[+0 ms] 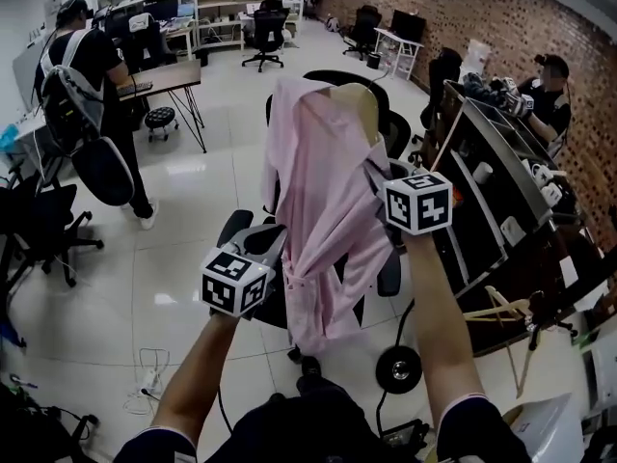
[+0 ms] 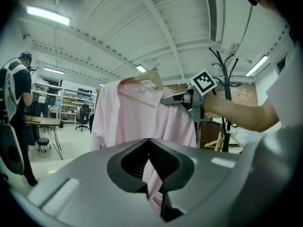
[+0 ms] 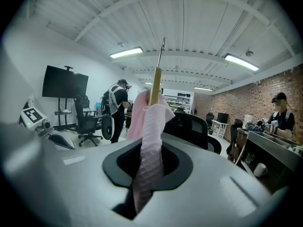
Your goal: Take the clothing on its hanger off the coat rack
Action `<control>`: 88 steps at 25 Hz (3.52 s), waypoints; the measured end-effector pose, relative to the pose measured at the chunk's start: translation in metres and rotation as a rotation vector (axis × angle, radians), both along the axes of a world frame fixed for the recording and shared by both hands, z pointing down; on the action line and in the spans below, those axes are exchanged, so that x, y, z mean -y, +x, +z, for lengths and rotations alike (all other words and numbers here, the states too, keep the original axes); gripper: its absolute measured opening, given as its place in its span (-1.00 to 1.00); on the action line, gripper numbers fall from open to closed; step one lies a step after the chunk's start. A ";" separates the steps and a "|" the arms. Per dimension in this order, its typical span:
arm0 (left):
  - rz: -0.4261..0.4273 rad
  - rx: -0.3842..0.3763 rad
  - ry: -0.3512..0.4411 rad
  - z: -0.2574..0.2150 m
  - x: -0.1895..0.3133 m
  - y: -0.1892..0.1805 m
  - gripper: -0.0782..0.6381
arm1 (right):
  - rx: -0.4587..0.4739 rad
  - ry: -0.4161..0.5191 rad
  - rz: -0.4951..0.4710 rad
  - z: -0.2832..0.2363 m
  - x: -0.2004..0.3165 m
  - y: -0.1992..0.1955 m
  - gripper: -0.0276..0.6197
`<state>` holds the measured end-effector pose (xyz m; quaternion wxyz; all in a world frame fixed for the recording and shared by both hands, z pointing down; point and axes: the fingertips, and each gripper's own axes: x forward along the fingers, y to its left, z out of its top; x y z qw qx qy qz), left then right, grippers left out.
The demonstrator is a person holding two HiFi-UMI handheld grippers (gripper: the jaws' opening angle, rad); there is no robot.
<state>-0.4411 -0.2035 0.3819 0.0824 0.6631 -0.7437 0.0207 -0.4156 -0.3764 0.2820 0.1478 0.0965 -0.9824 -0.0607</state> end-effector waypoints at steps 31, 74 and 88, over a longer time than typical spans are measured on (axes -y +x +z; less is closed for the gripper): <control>-0.112 -0.179 -0.212 0.132 0.033 -0.029 -0.75 | -0.180 -0.271 -0.135 0.239 0.005 -0.054 -0.84; -0.109 -0.306 -0.289 0.211 0.047 -0.005 -0.75 | -0.423 -0.397 0.062 0.431 0.021 -0.026 -0.32; 0.001 -0.195 -0.133 0.134 0.071 0.010 -0.75 | -0.049 -0.253 -0.054 0.238 -0.018 0.004 -0.91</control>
